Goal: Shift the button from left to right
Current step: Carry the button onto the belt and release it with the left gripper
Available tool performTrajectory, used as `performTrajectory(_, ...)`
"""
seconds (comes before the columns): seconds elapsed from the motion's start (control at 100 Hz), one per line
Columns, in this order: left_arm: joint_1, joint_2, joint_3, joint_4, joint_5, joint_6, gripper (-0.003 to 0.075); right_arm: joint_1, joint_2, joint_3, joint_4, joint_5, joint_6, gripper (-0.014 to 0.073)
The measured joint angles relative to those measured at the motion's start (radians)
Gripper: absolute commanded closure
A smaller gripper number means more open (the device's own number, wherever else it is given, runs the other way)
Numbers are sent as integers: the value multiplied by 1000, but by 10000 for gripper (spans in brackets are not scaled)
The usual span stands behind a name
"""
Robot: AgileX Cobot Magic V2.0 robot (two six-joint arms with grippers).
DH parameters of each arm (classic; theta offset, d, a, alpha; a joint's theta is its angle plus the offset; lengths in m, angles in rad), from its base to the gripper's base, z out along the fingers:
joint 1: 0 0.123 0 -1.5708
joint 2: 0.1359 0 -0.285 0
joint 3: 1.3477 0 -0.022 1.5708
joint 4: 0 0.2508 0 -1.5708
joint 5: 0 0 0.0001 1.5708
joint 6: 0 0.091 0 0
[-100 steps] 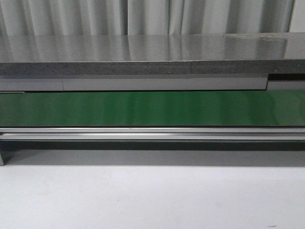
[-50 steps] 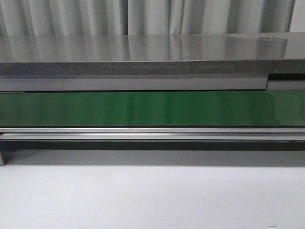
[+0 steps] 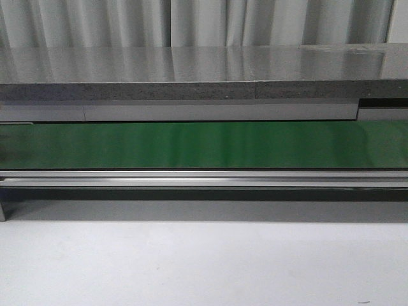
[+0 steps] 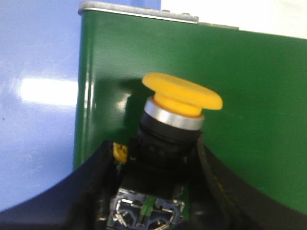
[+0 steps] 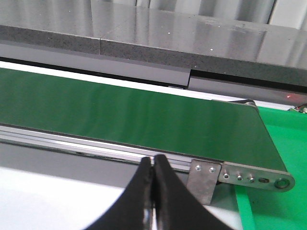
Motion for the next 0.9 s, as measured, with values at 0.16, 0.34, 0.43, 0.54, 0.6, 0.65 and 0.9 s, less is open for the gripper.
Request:
performTrajectory(0.16, 0, 0, 2, 2, 0, 0, 325, 0, 0, 0, 0, 0, 0, 662)
performTrajectory(0.34, 0, 0, 2, 2, 4, 0, 283, 0, 0, 0, 0, 0, 0, 662)
performTrajectory(0.43, 0, 0, 2, 2, 7, 0, 283, 0, 0, 0, 0, 0, 0, 662)
performTrajectory(0.54, 0, 0, 2, 2, 7, 0, 283, 0, 0, 0, 0, 0, 0, 662)
performTrajectory(0.6, 0, -3, 2, 0, 7, 0, 283, 0, 0, 0, 0, 0, 0, 662)
performTrajectory(0.65, 0, -12, 2, -4, 7, 0, 283, 0, 0, 0, 0, 0, 0, 662)
performTrajectory(0.9, 0, -120, 2, -13, -14, 2, 285, 0, 0, 0, 0, 0, 0, 662)
